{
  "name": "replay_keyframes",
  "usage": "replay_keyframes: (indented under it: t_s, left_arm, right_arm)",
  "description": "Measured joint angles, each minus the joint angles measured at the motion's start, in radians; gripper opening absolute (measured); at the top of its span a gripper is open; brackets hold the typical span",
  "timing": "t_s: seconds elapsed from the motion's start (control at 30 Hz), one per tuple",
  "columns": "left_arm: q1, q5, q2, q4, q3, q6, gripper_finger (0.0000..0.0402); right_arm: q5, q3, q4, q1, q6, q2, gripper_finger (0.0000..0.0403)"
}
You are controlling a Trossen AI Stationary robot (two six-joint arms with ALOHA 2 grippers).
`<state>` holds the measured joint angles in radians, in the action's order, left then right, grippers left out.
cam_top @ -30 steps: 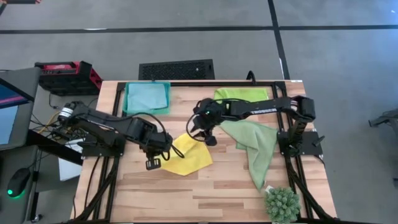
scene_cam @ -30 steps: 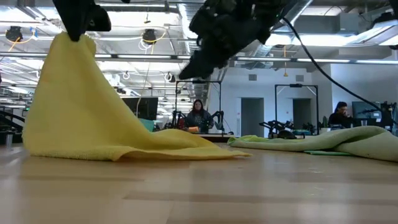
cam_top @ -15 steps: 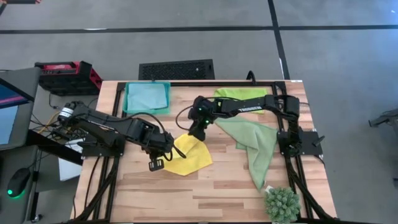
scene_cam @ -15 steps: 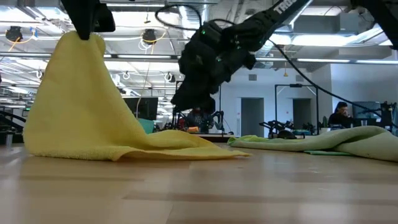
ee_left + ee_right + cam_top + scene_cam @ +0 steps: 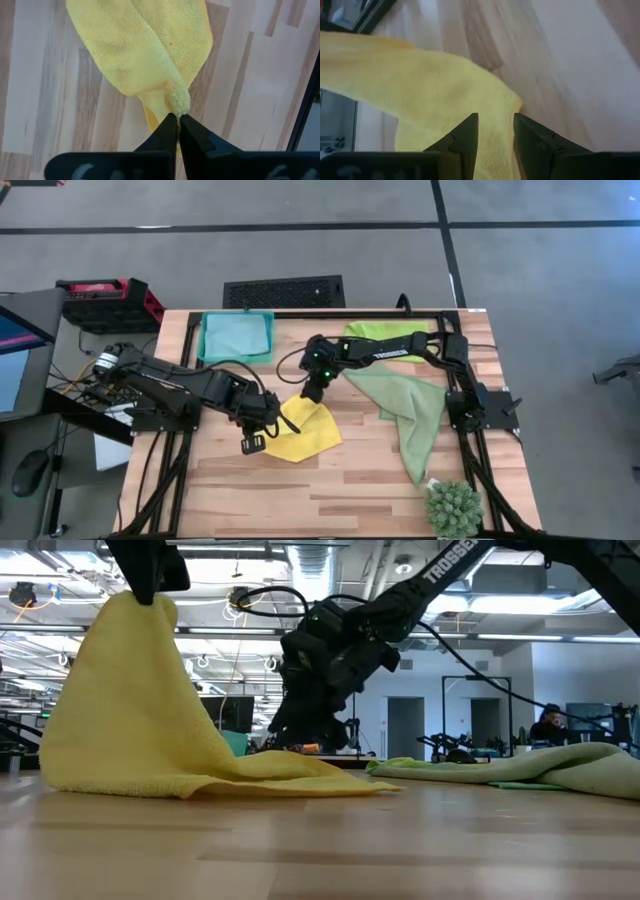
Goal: Fold microfiber towels
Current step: Fold the yellow microfiber towel
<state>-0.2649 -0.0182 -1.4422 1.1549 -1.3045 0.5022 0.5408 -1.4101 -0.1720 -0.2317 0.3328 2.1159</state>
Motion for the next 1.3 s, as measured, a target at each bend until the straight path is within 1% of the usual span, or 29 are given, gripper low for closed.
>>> replay_keyframes:
  t_s: [0.07,0.2,0.5,0.67,0.83,0.97,1.17,1.23,1.3]
  left_arm:
    - [0.0,0.0,0.0,-0.002,0.0,0.0,0.0]
    - [0.0,0.0,0.0,-0.003,0.0,-0.003,0.0]
    - [0.0,0.004,0.0,-0.003,0.0,-0.023,0.0]
    - [0.0,0.005,0.0,-0.004,0.0,-0.023,0.0]
    - [0.0,0.005,0.0,-0.007,0.0,-0.022,0.0]
    - [0.0,0.006,0.0,-0.014,0.0,-0.022,0.0]
    - [0.0,0.015,0.0,-0.025,0.0,-0.021,0.0]
    - [0.0,0.017,0.0,-0.025,0.0,-0.021,0.0]
    - [0.0,0.019,0.0,-0.026,0.0,-0.021,0.0]
  right_arm:
    - [-0.02,-0.003,0.005,-0.001,0.002,0.0,0.0148]
    - [-0.015,-0.003,-0.017,-0.003,0.049,0.0,0.0148]
    - [-0.021,-0.003,-0.033,0.009,0.028,0.0,0.0148]
    - [-0.061,-0.003,-0.027,0.008,0.01,0.0,0.0148]
    - [-0.06,-0.003,-0.041,0.009,0.005,0.0,0.0148]
    - [-0.069,-0.003,-0.042,0.016,-0.044,0.0,0.0148]
    - [-0.07,-0.002,-0.037,0.018,-0.045,0.001,0.0148]
    - [-0.07,-0.004,-0.011,0.021,-0.045,0.024,0.0148]
    - [-0.071,0.002,-0.045,0.021,-0.045,0.034,0.0148]
